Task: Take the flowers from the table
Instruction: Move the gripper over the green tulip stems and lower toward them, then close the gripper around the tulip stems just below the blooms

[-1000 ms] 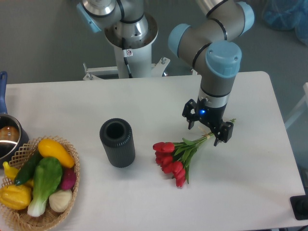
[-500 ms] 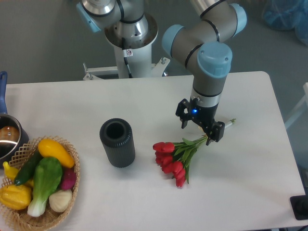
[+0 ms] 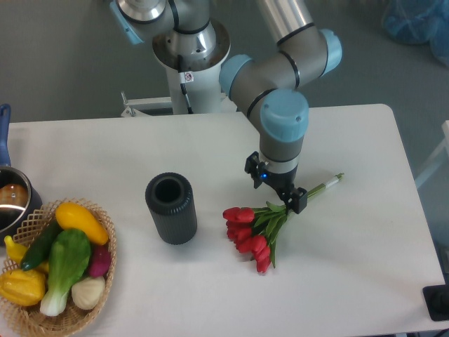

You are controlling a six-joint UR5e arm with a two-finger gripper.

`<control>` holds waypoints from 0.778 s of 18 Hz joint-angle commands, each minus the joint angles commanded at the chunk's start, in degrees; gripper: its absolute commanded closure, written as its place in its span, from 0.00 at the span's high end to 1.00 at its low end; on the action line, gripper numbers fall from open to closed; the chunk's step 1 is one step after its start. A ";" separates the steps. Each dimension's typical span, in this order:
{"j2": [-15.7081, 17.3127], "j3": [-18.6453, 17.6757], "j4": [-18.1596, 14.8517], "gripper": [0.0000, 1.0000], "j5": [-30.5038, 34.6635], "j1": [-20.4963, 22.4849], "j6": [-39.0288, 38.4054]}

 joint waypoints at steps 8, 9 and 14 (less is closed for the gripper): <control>-2.64 -0.09 2.63 1.00 -0.70 -0.44 -0.26; -2.73 0.00 2.72 1.00 -0.70 -0.44 -0.26; -3.17 0.00 2.99 0.99 -0.62 -0.44 -0.62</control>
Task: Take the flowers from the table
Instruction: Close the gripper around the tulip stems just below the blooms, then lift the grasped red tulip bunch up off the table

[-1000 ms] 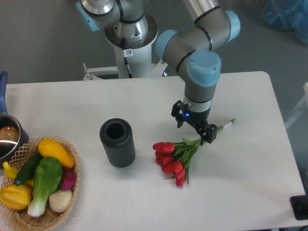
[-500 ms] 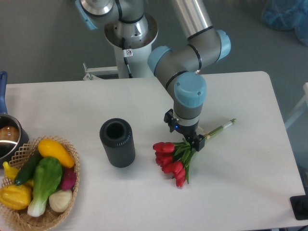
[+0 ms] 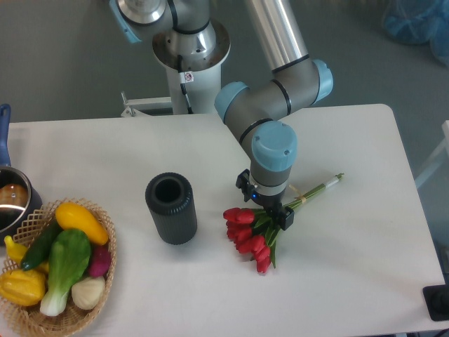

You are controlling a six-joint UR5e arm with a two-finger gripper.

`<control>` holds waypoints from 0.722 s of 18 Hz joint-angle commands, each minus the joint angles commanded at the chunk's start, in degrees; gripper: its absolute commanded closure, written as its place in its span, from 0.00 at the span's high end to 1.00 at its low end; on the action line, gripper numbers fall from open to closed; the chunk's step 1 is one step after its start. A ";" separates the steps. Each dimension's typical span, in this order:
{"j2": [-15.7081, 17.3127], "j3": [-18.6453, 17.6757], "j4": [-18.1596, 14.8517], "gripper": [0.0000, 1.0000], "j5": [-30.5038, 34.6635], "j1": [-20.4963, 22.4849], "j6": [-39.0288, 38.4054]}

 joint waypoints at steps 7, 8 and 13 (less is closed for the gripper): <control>0.17 -0.09 -0.09 0.05 0.18 0.00 -0.17; 0.26 0.00 -0.17 0.05 0.35 0.17 -0.09; 2.19 0.52 -0.88 0.00 0.88 1.67 -0.09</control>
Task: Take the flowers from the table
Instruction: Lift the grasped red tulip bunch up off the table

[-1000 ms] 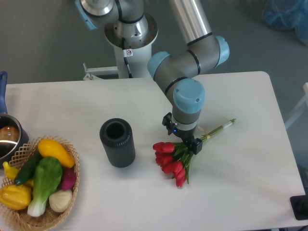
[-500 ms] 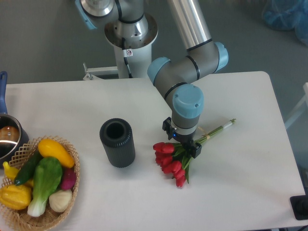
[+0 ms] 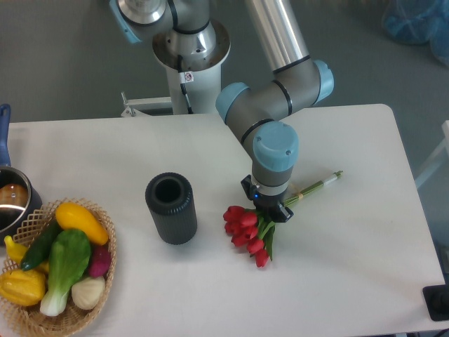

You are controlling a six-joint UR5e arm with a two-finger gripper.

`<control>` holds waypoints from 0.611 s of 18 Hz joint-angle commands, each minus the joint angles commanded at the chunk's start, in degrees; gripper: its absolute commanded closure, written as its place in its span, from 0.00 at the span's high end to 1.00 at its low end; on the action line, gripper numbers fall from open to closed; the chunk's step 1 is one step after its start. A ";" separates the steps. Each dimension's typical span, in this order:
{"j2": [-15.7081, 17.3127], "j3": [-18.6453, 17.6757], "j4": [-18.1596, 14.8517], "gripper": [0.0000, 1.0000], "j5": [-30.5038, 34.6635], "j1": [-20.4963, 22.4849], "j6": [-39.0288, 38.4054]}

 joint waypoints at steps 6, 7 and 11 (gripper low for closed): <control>2.20 3.34 -0.61 0.00 -0.26 0.35 0.09; 2.55 3.95 -1.48 0.00 -0.35 0.35 0.18; 4.40 9.39 -8.33 0.00 -0.61 0.18 0.35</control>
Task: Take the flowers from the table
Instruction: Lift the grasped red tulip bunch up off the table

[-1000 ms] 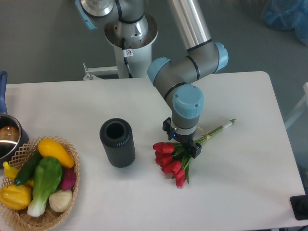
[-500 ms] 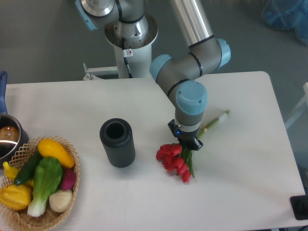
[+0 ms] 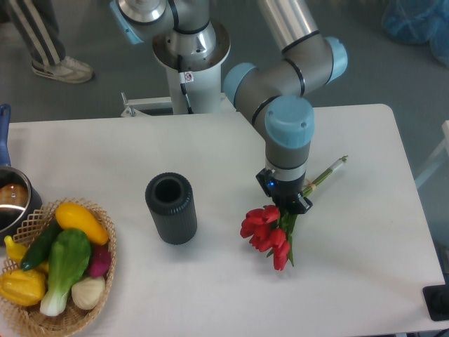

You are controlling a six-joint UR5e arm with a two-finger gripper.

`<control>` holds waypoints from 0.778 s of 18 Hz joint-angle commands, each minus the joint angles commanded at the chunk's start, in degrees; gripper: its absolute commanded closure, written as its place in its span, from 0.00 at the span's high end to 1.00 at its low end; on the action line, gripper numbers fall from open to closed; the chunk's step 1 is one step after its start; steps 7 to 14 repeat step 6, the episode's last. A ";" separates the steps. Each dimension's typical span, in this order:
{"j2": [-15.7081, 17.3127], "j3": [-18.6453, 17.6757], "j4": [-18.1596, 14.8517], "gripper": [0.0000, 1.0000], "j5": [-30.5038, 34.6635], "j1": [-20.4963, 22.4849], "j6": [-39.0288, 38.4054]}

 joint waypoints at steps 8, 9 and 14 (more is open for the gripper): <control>0.35 8.71 -9.24 0.00 -0.18 0.17 0.17; 0.35 8.71 -9.24 0.00 -0.18 0.17 0.17; 0.35 8.71 -9.24 0.00 -0.18 0.17 0.17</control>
